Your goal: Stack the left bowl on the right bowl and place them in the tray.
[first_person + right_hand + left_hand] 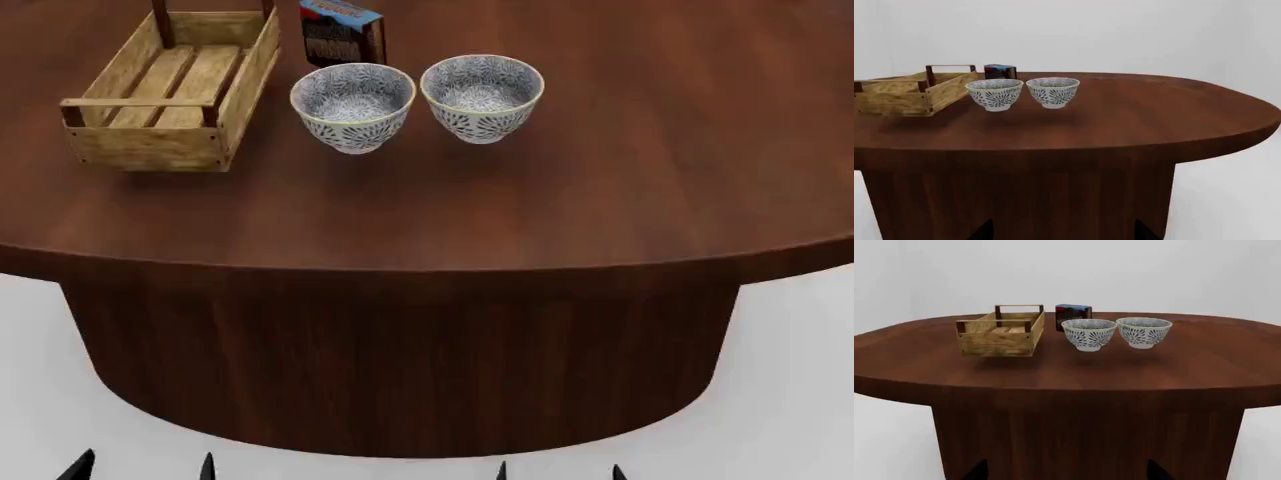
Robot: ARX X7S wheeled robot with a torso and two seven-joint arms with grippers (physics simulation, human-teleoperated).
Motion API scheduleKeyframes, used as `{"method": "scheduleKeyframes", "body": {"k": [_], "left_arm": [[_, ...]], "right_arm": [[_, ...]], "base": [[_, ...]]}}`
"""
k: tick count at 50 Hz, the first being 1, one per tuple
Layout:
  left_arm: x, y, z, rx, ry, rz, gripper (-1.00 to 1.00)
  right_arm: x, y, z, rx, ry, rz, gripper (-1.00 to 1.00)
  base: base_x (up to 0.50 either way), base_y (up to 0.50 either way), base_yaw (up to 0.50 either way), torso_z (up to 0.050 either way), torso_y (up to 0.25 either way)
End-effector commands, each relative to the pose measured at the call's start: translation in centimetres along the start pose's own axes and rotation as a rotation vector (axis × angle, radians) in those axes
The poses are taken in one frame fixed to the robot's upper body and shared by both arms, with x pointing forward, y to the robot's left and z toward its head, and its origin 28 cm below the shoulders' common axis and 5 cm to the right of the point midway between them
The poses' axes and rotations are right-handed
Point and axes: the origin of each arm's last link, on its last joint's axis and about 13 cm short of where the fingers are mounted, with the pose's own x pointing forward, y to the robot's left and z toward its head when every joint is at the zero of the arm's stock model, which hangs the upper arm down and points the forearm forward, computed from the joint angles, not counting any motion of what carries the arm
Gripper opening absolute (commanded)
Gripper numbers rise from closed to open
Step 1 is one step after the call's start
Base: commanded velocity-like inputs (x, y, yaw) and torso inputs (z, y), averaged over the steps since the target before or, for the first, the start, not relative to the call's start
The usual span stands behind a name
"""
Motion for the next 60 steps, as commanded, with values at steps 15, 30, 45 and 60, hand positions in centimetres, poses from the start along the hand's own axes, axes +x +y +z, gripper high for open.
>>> {"method": "scheduleKeyframes", "body": {"k": [15, 30, 45, 60], "left_arm": [[-0.1, 0.0, 0.0, -0.004, -0.003, -0.001, 1.00], [2.0, 0.9, 8.9, 0.031, -0.162, -0.054, 1.00], [1.3, 1.1, 21.5, 0.053, -0.358, -0.106, 1.00], [-2.7, 1.1, 25.4, 0.039, -0.392, -0.042, 1.00]], "right_arm": [[-0.1, 0.1, 0.1, 0.017, -0.007, 0.012, 1.00], [0.6, -3.2, 9.9, -0.125, -0.188, -0.017, 1.00], [1.3, -3.0, 20.0, -0.250, -0.337, -0.038, 1.00], [-0.4, -1.9, 24.7, -0.277, -0.398, -0.054, 1.00]], "base": [[0.00, 0.00, 0.00, 0.000, 0.000], [0.00, 0.00, 0.00, 0.000, 0.000], [0.00, 0.00, 0.00, 0.000, 0.000], [0.00, 0.00, 0.00, 0.000, 0.000]]}}
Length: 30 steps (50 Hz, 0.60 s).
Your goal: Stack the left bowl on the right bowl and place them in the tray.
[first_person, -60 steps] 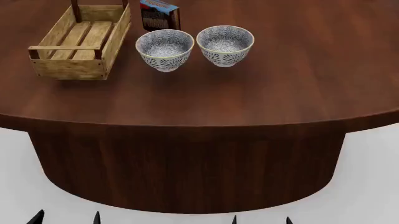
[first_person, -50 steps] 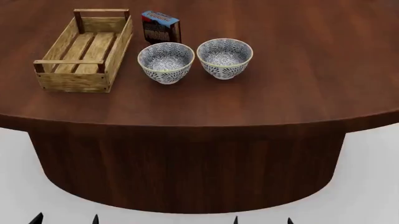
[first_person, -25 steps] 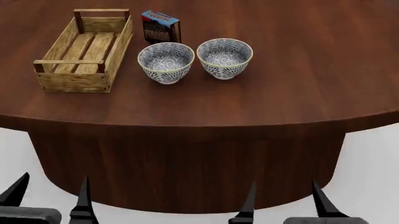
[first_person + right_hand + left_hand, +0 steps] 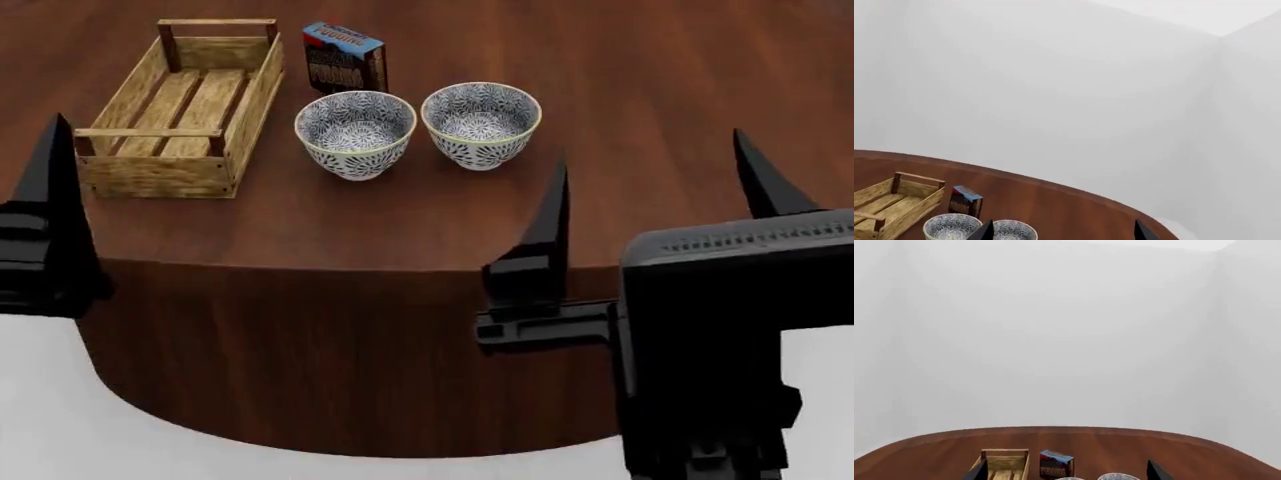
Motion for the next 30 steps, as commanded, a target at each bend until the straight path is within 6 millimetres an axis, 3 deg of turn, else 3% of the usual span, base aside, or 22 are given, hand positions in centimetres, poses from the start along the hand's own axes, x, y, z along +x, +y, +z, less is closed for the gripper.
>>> {"method": "scheduleKeyframes", "body": {"k": [1, 14, 30], "left_arm": [[-2.2, -0.5, 3.6, 0.087, -0.044, 0.014, 1.00], [-2.4, -0.8, 4.5, 0.109, -0.077, 0.019, 1.00], [-2.6, -0.6, 5.2, 0.116, -0.088, 0.034, 1.00]], "right_arm": [[-0.4, -0.7, 3.8, -0.043, -0.056, -0.032, 1.00], [-1.3, -1.4, 5.2, -0.078, -0.080, -0.049, 1.00], [-1.0, -0.9, 5.3, -0.095, -0.078, -0.015, 1.00]], "base": [[0.00, 0.00, 0.00, 0.000, 0.000], [0.19, 0.10, 0.00, 0.000, 0.000], [0.30, 0.29, 0.00, 0.000, 0.000]]}}
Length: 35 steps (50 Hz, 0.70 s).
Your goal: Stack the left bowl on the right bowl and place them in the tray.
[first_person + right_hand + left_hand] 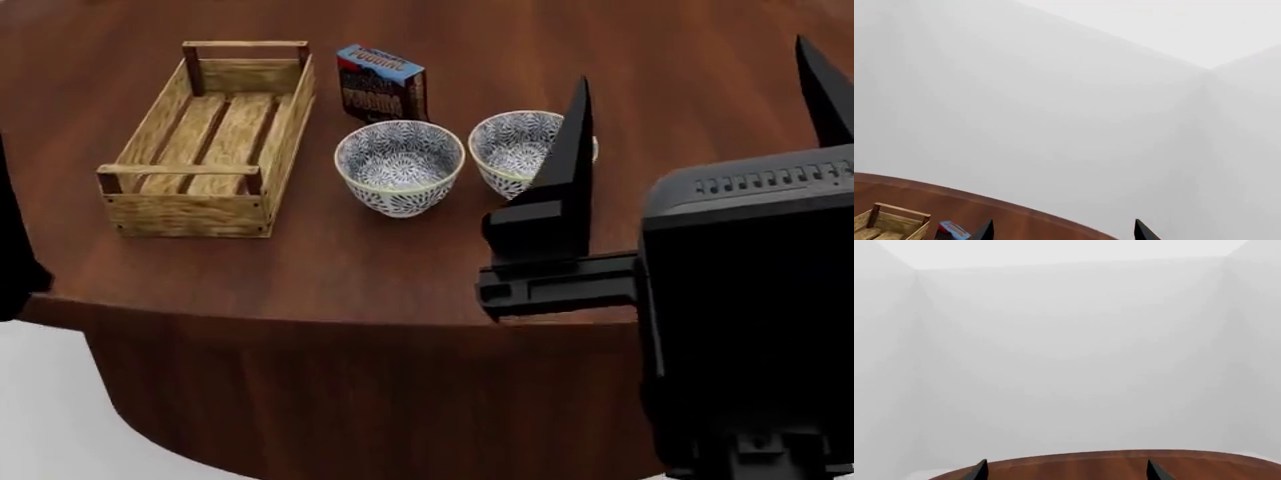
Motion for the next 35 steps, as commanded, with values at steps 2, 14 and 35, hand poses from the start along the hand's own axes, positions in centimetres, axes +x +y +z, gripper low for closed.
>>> {"method": "scheduleKeyframes", "body": {"k": [2, 14, 35], "left_arm": [[-0.38, 0.19, 0.67, 0.019, -0.014, 0.013, 1.00], [-0.23, 0.11, 0.67, 0.016, -0.010, 0.009, 1.00], [0.12, -0.16, 0.95, 0.018, -0.011, 0.002, 1.00]], "right_arm": [[-0.05, 0.25, 0.22, -0.023, -0.002, 0.022, 1.00], [0.05, 0.07, 0.24, -0.015, 0.002, 0.011, 1.00], [-0.03, -0.12, -0.41, -0.003, 0.025, -0.007, 1.00]], "base": [[0.30, 0.35, 0.00, 0.000, 0.000], [0.30, 0.35, 0.00, 0.000, 0.000], [0.41, 0.32, 0.00, 0.000, 0.001]]}}
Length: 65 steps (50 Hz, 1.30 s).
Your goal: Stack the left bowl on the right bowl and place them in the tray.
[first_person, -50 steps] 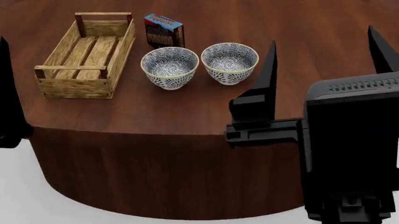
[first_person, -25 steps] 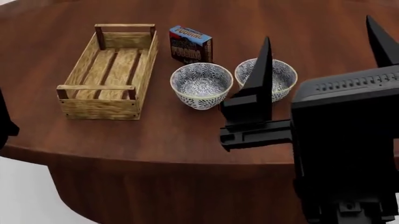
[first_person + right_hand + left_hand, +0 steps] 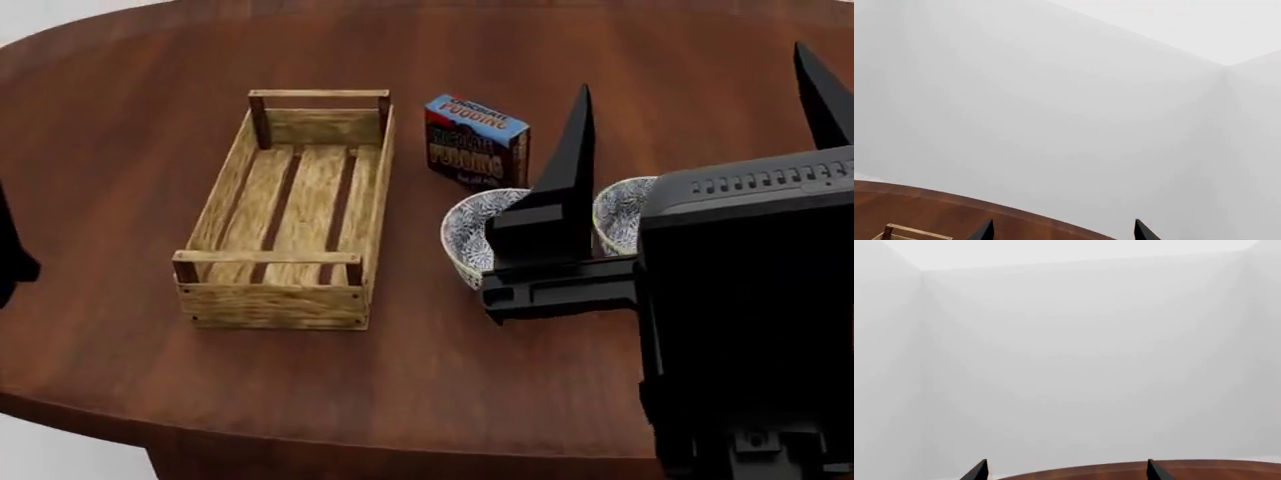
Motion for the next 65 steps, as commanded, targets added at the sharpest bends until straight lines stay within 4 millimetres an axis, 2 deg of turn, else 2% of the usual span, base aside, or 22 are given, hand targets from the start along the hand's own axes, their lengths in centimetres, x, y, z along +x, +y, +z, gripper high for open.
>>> {"method": "scheduleKeyframes", "body": {"k": [1, 14, 65], "left_arm": [[0.14, -0.12, 0.01, 0.001, 0.000, -0.003, 1.00], [0.05, -0.03, 0.01, 0.000, 0.000, 0.002, 1.00], [-0.05, 0.21, 0.57, 0.003, -0.012, 0.011, 1.00]], "right_arm": [[-0.02, -0.11, -0.23, 0.002, 0.010, -0.008, 1.00], [0.22, -0.10, -0.16, 0.009, 0.014, -0.019, 1.00], [0.60, 0.27, -0.15, 0.007, 0.032, 0.005, 1.00]], "base": [[0.42, 0.30, 0.00, 0.000, 0.000], [0.43, 0.25, 0.00, 0.000, 0.001], [0.43, 0.01, 0.00, 0.000, 0.001]]}}
